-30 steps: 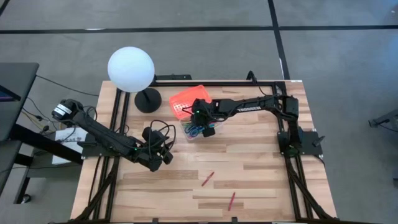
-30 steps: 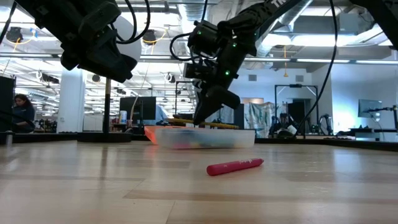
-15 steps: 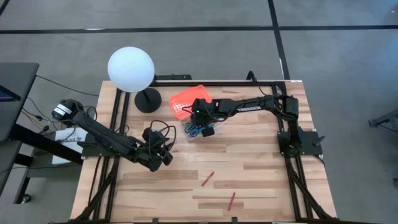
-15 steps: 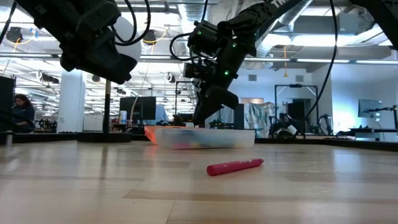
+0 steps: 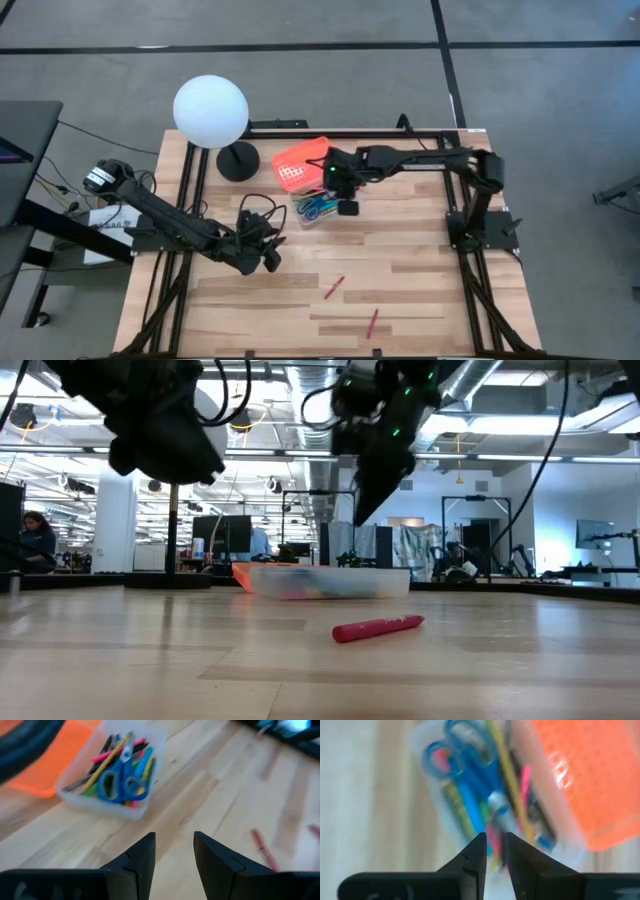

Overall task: Pick & place school supplies into a supply box
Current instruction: Put the yellow pencil into the supply box, then put the top red crayon into the supply box

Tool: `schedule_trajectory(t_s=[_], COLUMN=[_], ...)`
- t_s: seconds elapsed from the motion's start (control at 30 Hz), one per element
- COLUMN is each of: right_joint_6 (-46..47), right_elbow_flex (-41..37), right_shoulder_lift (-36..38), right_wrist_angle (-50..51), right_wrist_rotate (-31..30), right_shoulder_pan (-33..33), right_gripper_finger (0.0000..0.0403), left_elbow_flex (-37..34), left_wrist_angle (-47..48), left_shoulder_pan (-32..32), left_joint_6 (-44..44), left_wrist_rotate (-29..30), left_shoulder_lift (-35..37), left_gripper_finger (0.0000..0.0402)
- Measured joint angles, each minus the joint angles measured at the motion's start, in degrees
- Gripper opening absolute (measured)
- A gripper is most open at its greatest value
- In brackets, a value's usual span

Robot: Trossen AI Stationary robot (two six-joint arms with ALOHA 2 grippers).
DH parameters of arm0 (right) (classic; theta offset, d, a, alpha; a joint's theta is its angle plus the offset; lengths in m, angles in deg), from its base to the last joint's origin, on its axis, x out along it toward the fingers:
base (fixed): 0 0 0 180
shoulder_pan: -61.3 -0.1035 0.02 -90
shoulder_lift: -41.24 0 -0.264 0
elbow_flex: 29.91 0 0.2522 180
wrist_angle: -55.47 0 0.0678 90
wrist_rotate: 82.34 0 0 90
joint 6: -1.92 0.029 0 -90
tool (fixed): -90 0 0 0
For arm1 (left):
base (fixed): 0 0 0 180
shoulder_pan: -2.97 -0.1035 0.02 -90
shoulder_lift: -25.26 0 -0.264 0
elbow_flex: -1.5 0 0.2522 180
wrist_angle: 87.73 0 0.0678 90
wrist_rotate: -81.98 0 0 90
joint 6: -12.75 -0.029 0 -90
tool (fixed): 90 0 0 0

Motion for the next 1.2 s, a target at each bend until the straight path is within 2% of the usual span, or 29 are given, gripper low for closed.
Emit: schedule_trajectory(t_s=[0.17, 0.33, 0.43, 0.63, 0.7, 0.93, 1.07, 1.2], right_joint_6=[1.24, 2.78, 2.92, 3.68, 3.73, 10.24, 17.04, 24.37], right_elbow_flex=[-0.02, -0.02, -0.02, -0.03, -1.53, -20.29, -32.25, -42.25], right_shoulder_lift=[5.05, 9.40, 11.36, 13.06, 14.18, 26.57, 36.49, 46.40], right_wrist_angle=[7.88, 9.89, 9.85, 9.68, 7.60, -11.78, -20.00, -25.70], right_wrist_rotate=[4.05, 4.67, 4.67, 4.65, 4.76, 11.08, 11.14, 8.20], right_shoulder_pan=[-0.75, -3.78, -6.26, -10.90, -12.11, -13.25, -15.08, -18.76], right_gripper_finger=[0.0064, 0.0064, 0.0063, 0.0063, 0.0063, 0.0063, 0.0063, 0.0063], left_elbow_flex=[0.00, 0.00, 0.00, -0.01, 0.04, 0.04, 2.62, 8.17], left_wrist_angle=[-8.86, -16.08, -17.76, -20.72, -25.11, -34.43, -36.12, -35.42], left_shoulder_pan=[-0.04, -0.17, -0.17, -0.16, -0.17, 0.22, 0.28, -0.04], left_joint_6=[-4.86, -8.86, -8.22, -4.10, -3.48, -1.65, -0.89, -3.22], left_wrist_rotate=[-1.44, -6.87, -9.95, -11.67, -13.61, -16.83, -16.96, -20.69], left_shoulder_lift=[0.00, 0.00, -0.19, -1.69, -3.21, -8.84, -13.35, -19.88], left_gripper_finger=[0.0128, 0.0128, 0.0128, 0.0128, 0.0128, 0.0128, 0.0128, 0.0128])
